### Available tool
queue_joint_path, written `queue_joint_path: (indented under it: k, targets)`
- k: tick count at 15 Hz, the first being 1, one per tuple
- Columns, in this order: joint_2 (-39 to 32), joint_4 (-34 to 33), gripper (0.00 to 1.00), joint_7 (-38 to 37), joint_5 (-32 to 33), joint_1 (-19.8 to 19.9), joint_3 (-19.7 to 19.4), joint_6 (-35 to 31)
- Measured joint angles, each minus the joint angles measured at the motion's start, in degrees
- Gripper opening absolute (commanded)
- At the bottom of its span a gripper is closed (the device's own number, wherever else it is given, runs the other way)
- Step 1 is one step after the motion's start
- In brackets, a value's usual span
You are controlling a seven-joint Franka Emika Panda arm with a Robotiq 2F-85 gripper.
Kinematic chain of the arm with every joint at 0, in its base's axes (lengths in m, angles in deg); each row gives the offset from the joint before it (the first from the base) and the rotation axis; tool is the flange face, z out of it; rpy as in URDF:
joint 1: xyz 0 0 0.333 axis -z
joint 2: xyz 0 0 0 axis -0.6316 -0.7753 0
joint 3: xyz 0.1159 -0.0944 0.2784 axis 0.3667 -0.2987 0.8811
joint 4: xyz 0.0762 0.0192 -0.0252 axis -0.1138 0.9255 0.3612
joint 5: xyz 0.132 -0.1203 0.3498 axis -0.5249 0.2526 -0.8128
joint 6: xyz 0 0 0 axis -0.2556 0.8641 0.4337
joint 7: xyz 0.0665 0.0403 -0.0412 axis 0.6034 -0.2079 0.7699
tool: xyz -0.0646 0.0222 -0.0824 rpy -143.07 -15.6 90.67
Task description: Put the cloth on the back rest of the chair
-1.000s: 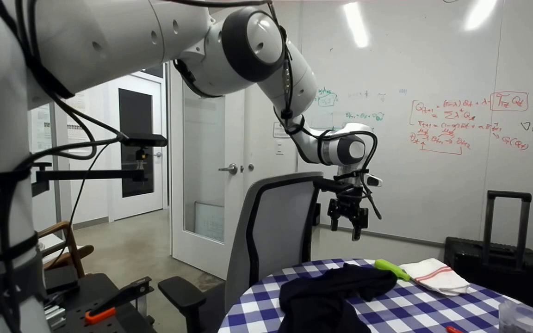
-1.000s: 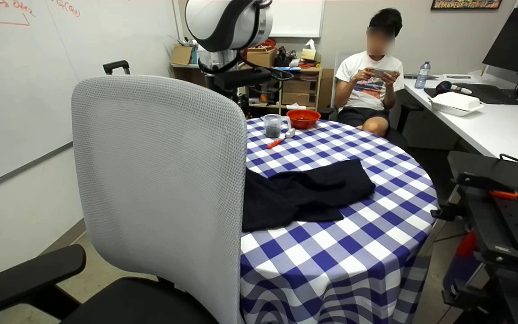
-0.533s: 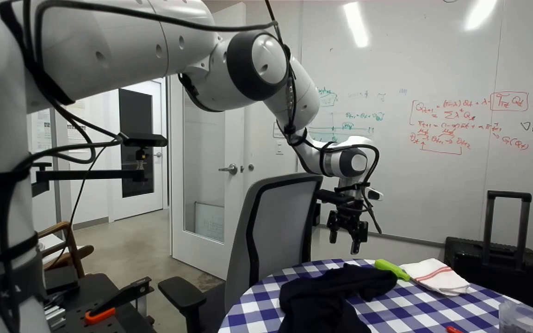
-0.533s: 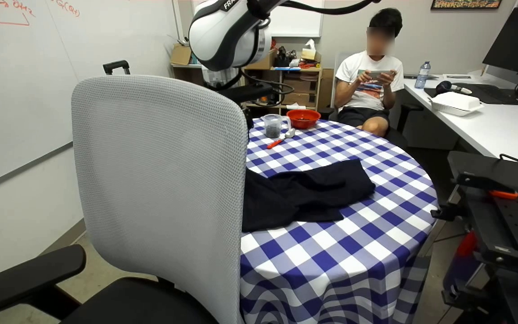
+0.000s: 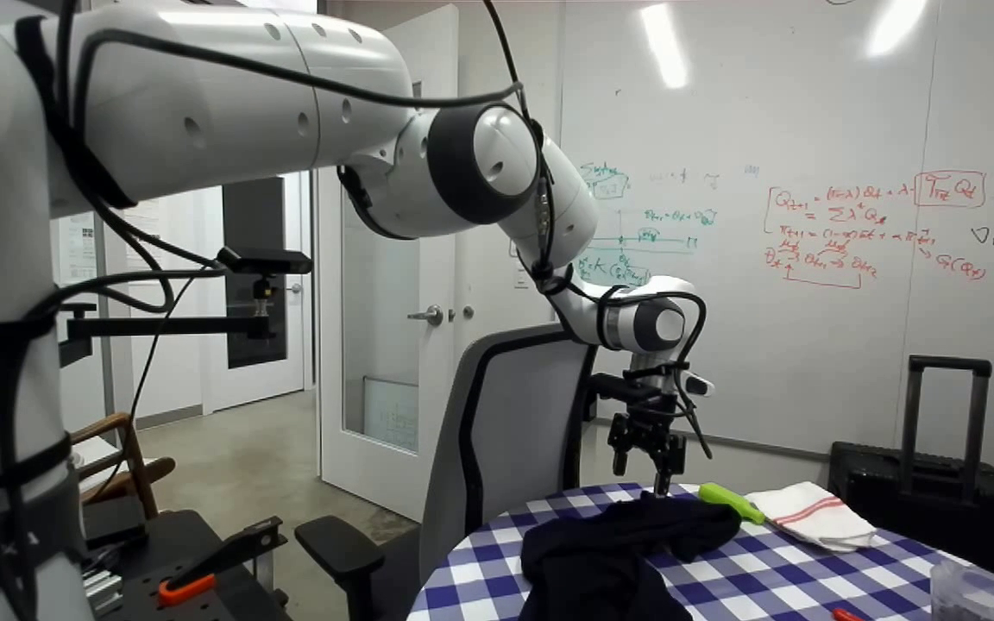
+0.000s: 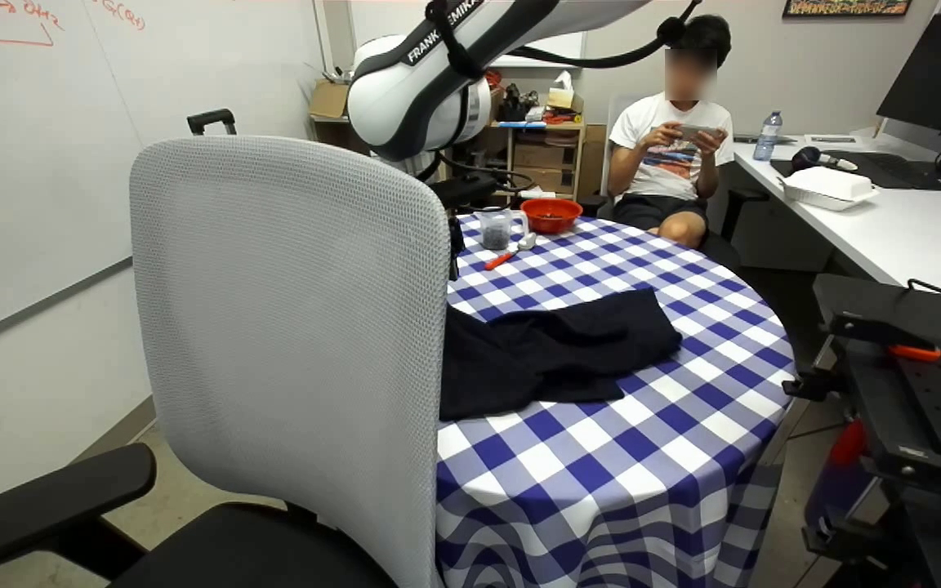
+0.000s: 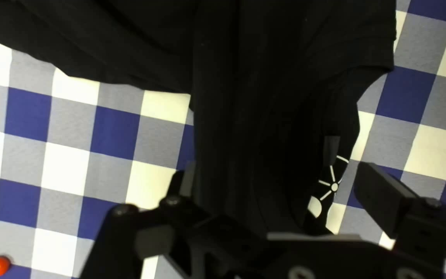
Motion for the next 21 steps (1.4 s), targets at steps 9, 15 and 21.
queue_joint_path:
  k: [9,15,21]
  targets:
    - [-6.0,-7.0,1.00,-3.9,1.8,-0.2,-1.9,2.9]
    - [-9.3,-11.7,1.00,-3.9,3.1,-0.6,-1.9,6.6]
    - [-12.5,-16.4,1.00,-3.9,4.1,-0.7,-2.0,10.8]
